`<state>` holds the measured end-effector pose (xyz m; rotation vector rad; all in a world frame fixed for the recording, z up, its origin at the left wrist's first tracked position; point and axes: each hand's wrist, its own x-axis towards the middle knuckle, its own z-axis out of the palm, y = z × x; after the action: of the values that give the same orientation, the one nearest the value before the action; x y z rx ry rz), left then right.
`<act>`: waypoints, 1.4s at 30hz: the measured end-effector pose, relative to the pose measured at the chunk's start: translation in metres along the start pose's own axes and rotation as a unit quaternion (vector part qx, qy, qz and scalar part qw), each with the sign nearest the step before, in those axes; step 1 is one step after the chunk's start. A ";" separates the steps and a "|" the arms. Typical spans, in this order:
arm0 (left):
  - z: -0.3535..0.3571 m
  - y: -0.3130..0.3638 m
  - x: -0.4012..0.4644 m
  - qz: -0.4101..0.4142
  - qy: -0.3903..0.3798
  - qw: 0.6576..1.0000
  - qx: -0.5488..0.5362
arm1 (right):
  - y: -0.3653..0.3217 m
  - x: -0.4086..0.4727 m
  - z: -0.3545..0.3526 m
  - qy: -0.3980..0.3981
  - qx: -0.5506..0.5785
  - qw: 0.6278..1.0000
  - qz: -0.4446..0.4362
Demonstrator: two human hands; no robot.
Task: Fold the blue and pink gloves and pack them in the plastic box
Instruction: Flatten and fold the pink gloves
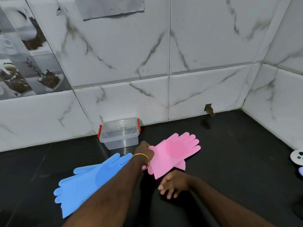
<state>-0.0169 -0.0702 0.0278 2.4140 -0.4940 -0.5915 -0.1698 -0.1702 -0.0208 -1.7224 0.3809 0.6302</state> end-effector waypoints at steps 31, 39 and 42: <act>-0.035 -0.068 -0.076 0.047 -0.105 0.936 -0.334 | 0.019 0.008 0.000 0.292 0.817 0.438 -0.237; -0.022 -0.144 -0.091 0.063 -0.147 0.971 -0.179 | 0.036 -0.009 0.061 0.382 0.751 0.487 -0.230; -0.018 -0.164 -0.098 0.093 -0.186 0.970 -0.124 | 0.035 -0.015 0.077 0.414 0.705 0.535 -0.211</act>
<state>-0.0553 0.1079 -0.0332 1.9999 -0.7445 -0.9675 -0.2168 -0.1057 -0.0510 -0.2652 0.7815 -0.8546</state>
